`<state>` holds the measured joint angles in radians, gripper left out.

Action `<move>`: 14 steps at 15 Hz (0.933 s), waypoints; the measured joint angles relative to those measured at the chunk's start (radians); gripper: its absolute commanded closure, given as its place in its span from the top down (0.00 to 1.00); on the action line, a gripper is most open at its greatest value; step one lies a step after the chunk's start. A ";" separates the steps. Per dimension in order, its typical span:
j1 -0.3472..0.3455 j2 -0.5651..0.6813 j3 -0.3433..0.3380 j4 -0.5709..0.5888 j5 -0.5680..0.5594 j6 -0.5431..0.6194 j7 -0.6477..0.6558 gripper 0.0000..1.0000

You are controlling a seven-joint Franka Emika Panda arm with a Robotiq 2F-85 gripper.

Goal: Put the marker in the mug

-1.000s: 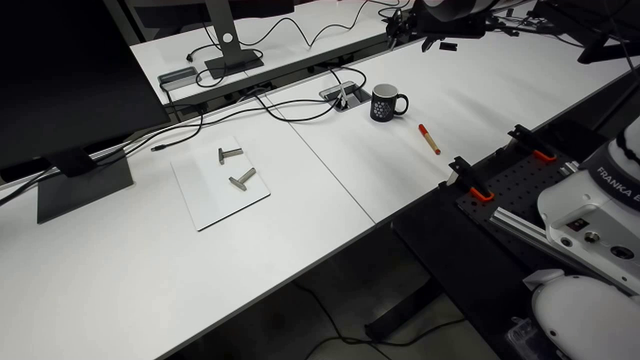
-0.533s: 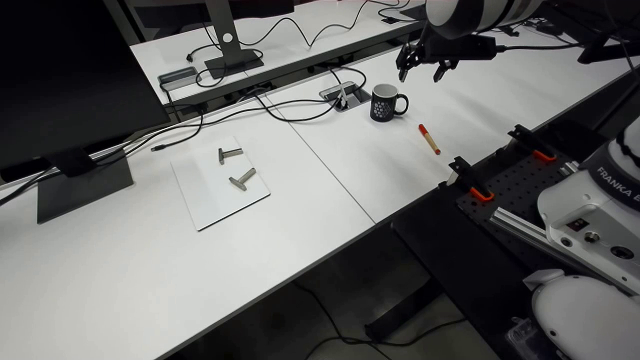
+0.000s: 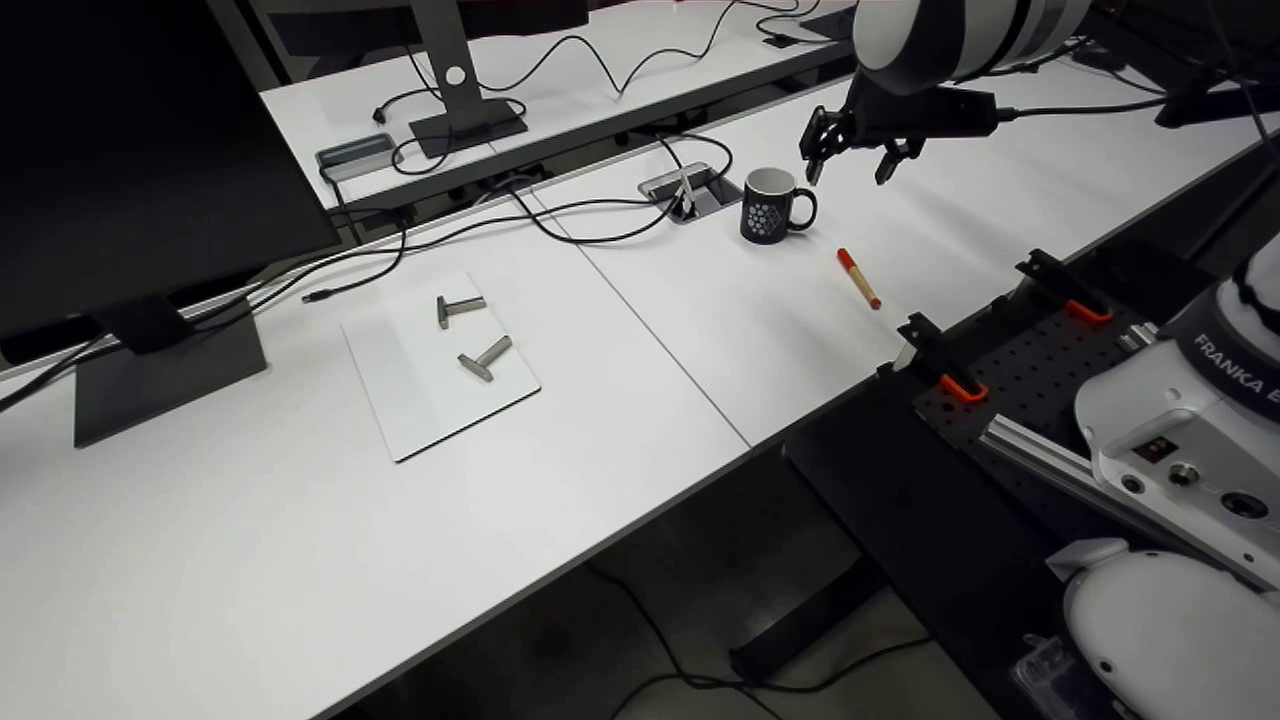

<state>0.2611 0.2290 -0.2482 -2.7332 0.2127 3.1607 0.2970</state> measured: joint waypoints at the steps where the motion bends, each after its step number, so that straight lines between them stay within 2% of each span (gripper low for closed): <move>1: 0.000 0.000 0.000 0.000 0.000 0.000 0.000 1.00; 4: -0.004 0.005 0.002 0.000 -0.004 0.006 -0.002 1.00; 6: -0.061 0.006 0.066 0.001 -0.004 0.006 -0.022 1.00; 10: -0.332 0.013 0.370 0.017 0.012 0.004 -0.131 1.00; 12: -0.475 0.056 0.511 0.034 0.020 0.005 -0.188 1.00; 13: -0.531 0.089 0.547 0.041 0.016 0.005 -0.212 1.00; 14: -0.565 0.123 0.552 0.047 0.010 0.004 -0.231 1.00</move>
<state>-0.3044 0.3520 0.3033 -2.6864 0.2226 3.1651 0.0655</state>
